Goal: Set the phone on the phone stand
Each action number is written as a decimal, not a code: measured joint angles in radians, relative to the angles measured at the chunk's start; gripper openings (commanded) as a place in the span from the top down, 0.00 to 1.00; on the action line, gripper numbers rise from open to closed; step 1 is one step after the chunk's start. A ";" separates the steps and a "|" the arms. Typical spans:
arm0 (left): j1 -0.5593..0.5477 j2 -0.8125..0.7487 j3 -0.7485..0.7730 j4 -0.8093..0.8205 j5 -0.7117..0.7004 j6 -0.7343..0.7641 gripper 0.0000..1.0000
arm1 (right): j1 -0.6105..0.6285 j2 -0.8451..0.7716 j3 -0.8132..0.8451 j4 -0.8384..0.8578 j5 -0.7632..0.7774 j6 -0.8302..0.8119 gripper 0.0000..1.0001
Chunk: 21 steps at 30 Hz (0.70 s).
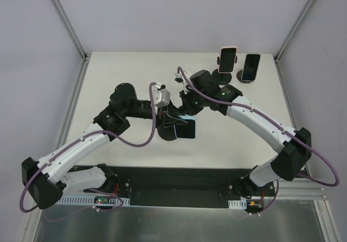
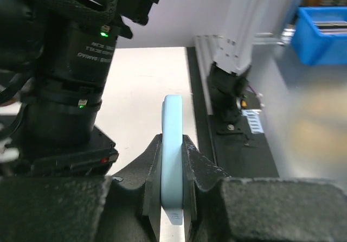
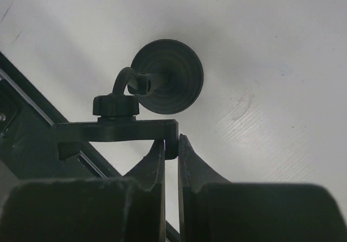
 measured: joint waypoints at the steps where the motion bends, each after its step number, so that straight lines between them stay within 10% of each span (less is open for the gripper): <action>1: 0.008 0.036 0.018 0.002 0.044 0.000 1.00 | -0.005 -0.003 -0.003 0.000 -0.021 -0.015 0.99; 21: 0.161 0.394 0.209 0.105 0.459 -0.047 1.00 | -0.061 -0.035 -0.044 -0.010 -0.234 -0.139 0.99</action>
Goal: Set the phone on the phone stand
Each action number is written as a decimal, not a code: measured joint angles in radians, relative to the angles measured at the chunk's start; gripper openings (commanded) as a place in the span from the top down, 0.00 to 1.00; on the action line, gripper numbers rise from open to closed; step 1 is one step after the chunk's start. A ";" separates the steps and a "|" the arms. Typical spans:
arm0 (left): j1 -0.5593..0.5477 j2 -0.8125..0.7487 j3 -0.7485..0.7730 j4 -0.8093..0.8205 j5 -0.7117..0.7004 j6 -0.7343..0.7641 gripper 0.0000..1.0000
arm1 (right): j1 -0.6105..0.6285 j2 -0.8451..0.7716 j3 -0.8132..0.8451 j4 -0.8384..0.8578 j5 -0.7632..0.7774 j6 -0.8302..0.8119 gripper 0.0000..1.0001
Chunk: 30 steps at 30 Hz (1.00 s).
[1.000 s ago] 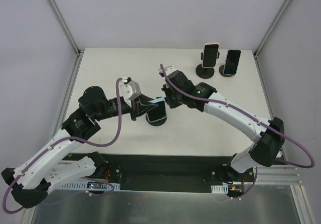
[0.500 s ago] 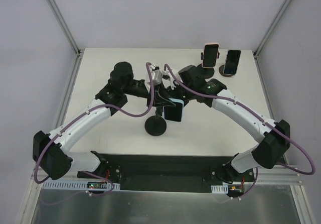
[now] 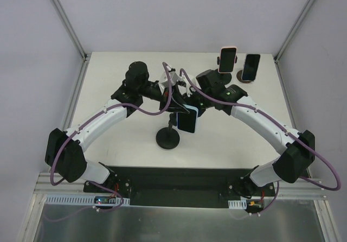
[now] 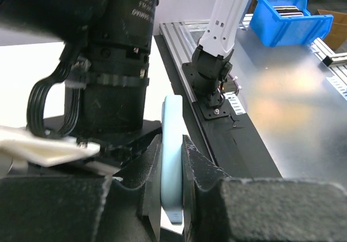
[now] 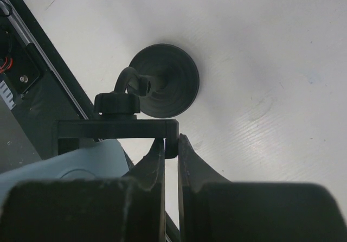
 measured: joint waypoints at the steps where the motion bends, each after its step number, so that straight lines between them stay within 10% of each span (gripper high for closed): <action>1: 0.006 0.000 -0.006 0.007 0.002 -0.003 1.00 | -0.002 -0.002 -0.002 0.000 0.000 0.000 0.99; 11: 0.084 -0.049 -0.029 -0.200 -0.051 0.081 1.00 | -0.008 -0.012 -0.015 0.023 0.008 0.010 0.99; 17: 0.048 -0.226 -0.035 -0.503 -0.420 0.174 1.00 | 0.026 -0.026 -0.030 0.078 0.055 0.063 0.99; 30: -0.182 -0.320 -0.003 -0.765 -1.095 0.091 1.00 | 0.319 -0.128 -0.153 0.145 0.759 0.426 1.00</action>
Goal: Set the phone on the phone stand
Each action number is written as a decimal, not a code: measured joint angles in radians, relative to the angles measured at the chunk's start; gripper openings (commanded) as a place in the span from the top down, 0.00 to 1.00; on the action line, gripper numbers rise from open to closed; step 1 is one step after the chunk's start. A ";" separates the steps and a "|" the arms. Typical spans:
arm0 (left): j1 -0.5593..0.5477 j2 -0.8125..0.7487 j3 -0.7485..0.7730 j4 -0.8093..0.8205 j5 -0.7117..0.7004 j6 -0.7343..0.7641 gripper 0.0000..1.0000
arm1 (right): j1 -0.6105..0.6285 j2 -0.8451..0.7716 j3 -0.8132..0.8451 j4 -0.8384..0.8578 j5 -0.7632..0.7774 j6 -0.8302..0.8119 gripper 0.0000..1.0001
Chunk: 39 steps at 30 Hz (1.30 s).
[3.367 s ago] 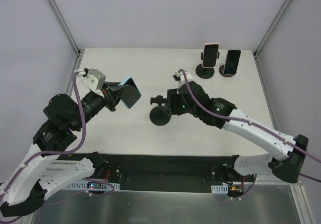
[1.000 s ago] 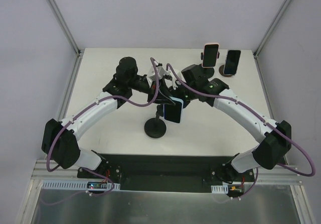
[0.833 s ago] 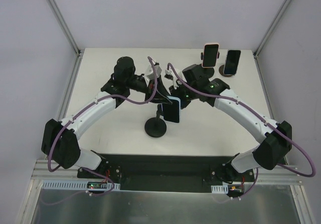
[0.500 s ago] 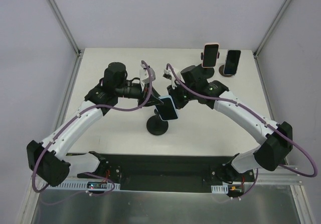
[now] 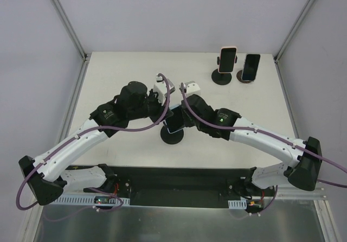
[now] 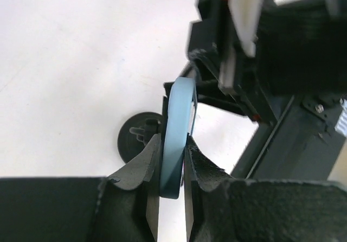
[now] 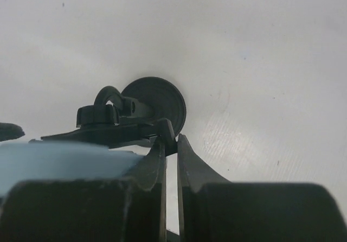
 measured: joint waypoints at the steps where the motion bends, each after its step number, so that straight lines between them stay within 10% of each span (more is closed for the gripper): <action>1: -0.013 0.010 0.001 0.010 -0.044 -0.021 1.00 | 0.006 -0.003 -0.011 0.008 0.037 0.035 1.00; 10: -0.073 0.069 0.058 -0.008 -0.198 -0.156 1.00 | 0.149 -0.021 -0.079 0.022 0.375 0.268 1.00; 29: -0.163 0.055 0.005 0.093 -0.293 -0.173 1.00 | 0.284 0.285 0.307 -0.700 0.687 0.838 0.99; 39: -0.164 0.077 0.029 0.071 -0.276 -0.196 1.00 | 0.310 0.259 0.277 -0.766 0.706 0.932 0.56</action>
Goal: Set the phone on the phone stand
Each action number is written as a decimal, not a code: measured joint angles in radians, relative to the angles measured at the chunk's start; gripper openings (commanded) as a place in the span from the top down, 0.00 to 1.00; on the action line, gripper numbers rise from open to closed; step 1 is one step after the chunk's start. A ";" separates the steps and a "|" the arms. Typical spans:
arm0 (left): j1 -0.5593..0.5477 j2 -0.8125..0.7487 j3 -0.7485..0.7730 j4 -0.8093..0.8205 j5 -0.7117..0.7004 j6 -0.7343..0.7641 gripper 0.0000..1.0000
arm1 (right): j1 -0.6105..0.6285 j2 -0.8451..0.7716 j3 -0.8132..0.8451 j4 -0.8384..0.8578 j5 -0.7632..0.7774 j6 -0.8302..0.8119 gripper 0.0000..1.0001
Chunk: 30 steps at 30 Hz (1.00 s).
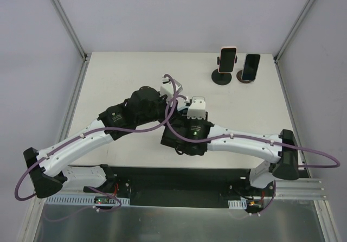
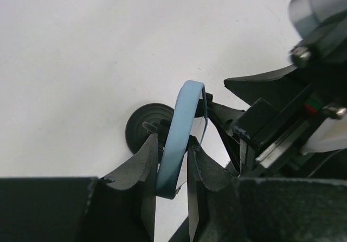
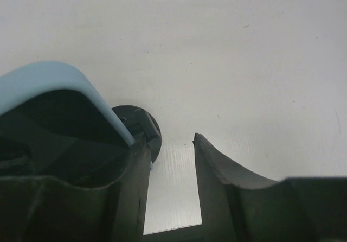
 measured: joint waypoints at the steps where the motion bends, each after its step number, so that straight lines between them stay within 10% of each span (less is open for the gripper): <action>1: 0.000 0.001 0.001 -0.002 0.010 0.000 1.00 | 0.006 -0.027 -0.028 0.029 -0.002 -0.026 0.48; 16: 0.043 0.108 0.002 0.147 -0.158 0.006 1.00 | 0.235 -0.584 -0.446 0.791 -0.489 -0.636 0.09; 30: 0.068 0.097 0.000 0.138 -0.101 0.011 1.00 | -0.492 -0.760 -0.554 0.880 -1.085 -1.117 0.00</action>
